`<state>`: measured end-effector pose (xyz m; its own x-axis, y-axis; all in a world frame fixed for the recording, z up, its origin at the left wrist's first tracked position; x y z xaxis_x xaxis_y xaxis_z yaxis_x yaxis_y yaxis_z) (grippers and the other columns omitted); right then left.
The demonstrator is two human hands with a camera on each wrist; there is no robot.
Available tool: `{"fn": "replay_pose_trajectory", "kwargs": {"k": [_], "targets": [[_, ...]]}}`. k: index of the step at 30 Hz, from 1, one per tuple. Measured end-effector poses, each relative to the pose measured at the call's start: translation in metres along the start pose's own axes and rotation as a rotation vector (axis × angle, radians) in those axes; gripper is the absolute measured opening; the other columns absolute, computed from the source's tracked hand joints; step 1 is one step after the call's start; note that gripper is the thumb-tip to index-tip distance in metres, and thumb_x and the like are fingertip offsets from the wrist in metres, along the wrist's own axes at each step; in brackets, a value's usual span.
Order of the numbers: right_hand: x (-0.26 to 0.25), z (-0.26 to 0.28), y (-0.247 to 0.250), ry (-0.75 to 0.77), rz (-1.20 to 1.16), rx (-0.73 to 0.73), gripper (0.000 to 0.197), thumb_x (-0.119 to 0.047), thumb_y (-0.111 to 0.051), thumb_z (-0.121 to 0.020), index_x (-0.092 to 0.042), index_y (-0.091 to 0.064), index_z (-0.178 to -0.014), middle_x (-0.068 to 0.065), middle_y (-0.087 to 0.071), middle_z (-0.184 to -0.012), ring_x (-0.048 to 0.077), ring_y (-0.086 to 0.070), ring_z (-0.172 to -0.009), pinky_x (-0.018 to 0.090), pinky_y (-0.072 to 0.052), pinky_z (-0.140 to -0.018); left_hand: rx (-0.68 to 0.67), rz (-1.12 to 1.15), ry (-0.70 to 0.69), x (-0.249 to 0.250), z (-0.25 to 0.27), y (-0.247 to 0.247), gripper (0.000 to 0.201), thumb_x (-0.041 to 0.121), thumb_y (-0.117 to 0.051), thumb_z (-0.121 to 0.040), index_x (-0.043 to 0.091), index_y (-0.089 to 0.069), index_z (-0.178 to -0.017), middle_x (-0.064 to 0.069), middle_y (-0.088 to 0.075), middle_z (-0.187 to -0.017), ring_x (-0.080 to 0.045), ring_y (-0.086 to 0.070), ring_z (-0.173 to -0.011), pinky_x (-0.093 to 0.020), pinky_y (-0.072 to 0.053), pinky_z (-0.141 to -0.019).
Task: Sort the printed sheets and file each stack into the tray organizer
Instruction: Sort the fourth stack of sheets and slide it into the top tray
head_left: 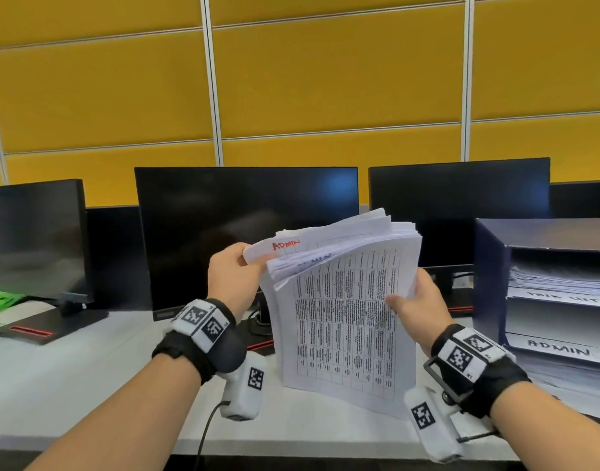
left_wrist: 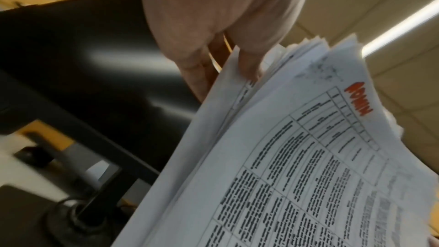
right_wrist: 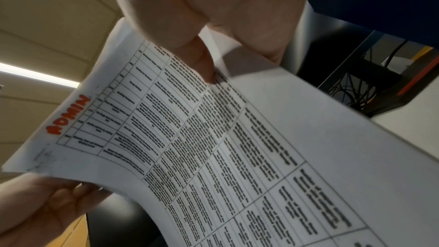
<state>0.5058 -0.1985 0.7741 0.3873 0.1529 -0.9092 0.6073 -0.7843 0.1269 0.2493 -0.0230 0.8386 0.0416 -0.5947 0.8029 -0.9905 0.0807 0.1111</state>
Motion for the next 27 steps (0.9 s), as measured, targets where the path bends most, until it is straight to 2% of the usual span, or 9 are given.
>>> {"fn": "replay_pose_trajectory", "kwargs": {"k": [2,4,7,12,17,22,25,27], "targets": [[-0.001,-0.001,0.001,0.006,0.012,0.006,0.043,0.002,-0.055,-0.090,-0.016,-0.043,-0.127,-0.006,-0.055,-0.106,0.015,-0.053,-0.101,0.033,-0.046,-0.080,0.049,-0.017,0.041,-0.013,-0.004,0.006,0.014,0.018,-0.070,-0.082,0.008,-0.062,-0.076,-0.008,-0.064,-0.076,-0.027,-0.060,-0.073,-0.043,-0.053,-0.067],[-0.001,-0.002,0.004,0.007,0.023,0.026,0.044,0.003,-0.055,-0.089,-0.014,-0.043,-0.128,-0.003,-0.054,-0.109,0.016,-0.053,-0.103,0.033,-0.046,-0.082,0.138,-0.065,0.083,-0.025,-0.009,0.022,0.021,0.020,-0.068,-0.083,0.008,-0.055,-0.072,-0.007,-0.058,-0.073,-0.028,-0.055,-0.072,-0.036,-0.045,-0.061],[0.001,-0.004,0.010,0.000,0.024,0.065,0.045,0.005,-0.056,-0.088,-0.012,-0.043,-0.129,-0.001,-0.054,-0.112,0.017,-0.052,-0.104,0.033,-0.045,-0.083,0.270,-0.194,0.099,-0.031,-0.016,0.057,0.021,0.021,-0.065,-0.088,0.004,-0.056,-0.079,-0.011,-0.057,-0.078,-0.030,-0.053,-0.076,-0.034,-0.038,-0.065],[0.002,-0.001,0.015,0.006,0.031,0.075,0.043,0.004,-0.056,-0.089,-0.012,-0.045,-0.127,-0.002,-0.054,-0.111,0.014,-0.051,-0.102,0.031,-0.045,-0.080,0.399,-0.401,0.061,-0.025,-0.026,0.109,0.018,0.013,-0.052,-0.094,-0.001,-0.056,-0.083,-0.015,-0.052,-0.084,-0.028,-0.045,-0.077,-0.035,-0.036,-0.069],[0.003,0.001,0.020,-0.004,0.034,0.091,0.043,0.005,-0.056,-0.087,-0.012,-0.046,-0.126,0.003,-0.057,-0.117,0.017,-0.053,-0.104,0.035,-0.048,-0.085,0.465,-0.403,0.033,-0.019,-0.028,0.141,0.018,0.009,-0.048,-0.095,-0.003,-0.054,-0.084,-0.018,-0.052,-0.085,-0.027,-0.043,-0.077,-0.037,-0.037,-0.070],[-0.002,0.005,0.018,0.007,0.024,0.056,0.046,0.005,-0.056,-0.087,-0.013,-0.045,-0.128,0.001,-0.056,-0.115,0.016,-0.053,-0.104,0.034,-0.047,-0.084,0.421,-0.357,-0.052,0.000,-0.025,0.132,0.018,0.012,-0.050,-0.096,0.000,-0.055,-0.084,-0.015,-0.052,-0.081,-0.026,-0.042,-0.073,-0.034,-0.034,-0.066],[-0.006,0.007,0.017,0.028,0.009,0.015,0.047,0.006,-0.056,-0.087,-0.014,-0.046,-0.128,-0.001,-0.057,-0.116,0.016,-0.053,-0.107,0.030,-0.047,-0.081,0.276,-0.247,-0.112,0.007,-0.030,0.102,0.018,0.014,-0.057,-0.091,0.007,-0.054,-0.075,-0.011,-0.054,-0.071,-0.027,-0.048,-0.065,-0.033,-0.038,-0.057],[-0.009,0.008,0.015,0.047,0.005,-0.005,0.048,0.006,-0.057,-0.086,-0.013,-0.046,-0.128,0.000,-0.058,-0.115,0.017,-0.054,-0.108,0.030,-0.047,-0.083,0.136,-0.112,-0.087,0.006,-0.031,0.073,0.024,0.015,-0.063,-0.086,0.014,-0.050,-0.066,-0.010,-0.053,-0.065,-0.023,-0.050,-0.061,-0.036,-0.044,-0.055]]}}
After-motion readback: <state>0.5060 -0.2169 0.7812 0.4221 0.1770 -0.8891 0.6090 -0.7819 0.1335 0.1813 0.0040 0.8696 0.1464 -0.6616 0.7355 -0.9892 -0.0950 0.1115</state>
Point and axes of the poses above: each hand's wrist, its own z-axis away from the middle knuckle, its own y-axis out of the back of the hand, x = y × z, the point moved 9 cm from there along -z, towards the middle knuckle
